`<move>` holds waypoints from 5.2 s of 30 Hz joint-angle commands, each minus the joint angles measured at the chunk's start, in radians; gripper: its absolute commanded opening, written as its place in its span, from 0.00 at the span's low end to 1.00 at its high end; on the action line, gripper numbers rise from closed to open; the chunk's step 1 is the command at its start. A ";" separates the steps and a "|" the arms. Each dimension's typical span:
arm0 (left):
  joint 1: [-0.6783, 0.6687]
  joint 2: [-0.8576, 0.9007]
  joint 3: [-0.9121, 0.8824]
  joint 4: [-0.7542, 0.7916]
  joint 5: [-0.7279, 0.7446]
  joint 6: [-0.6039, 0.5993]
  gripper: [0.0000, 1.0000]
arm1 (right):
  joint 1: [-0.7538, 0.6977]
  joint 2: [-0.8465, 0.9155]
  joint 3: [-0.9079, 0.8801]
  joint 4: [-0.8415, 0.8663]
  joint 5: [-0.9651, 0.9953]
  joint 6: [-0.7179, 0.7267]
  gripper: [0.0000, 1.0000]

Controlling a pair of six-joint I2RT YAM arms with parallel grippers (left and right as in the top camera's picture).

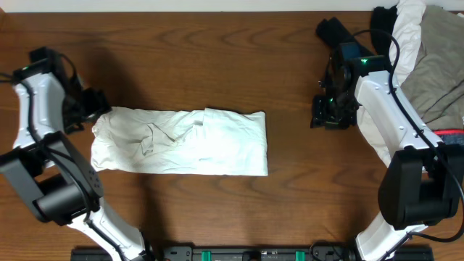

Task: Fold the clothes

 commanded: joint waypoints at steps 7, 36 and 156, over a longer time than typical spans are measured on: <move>0.105 0.066 -0.005 0.006 0.271 0.237 0.83 | -0.008 -0.023 0.017 -0.003 0.006 -0.014 0.37; 0.111 0.194 -0.081 0.000 0.300 0.370 0.62 | -0.009 -0.023 0.017 0.011 0.006 -0.022 0.38; -0.785 -0.235 0.027 -0.352 0.061 -0.058 0.06 | 0.462 -0.023 -0.345 0.511 -0.091 0.310 0.40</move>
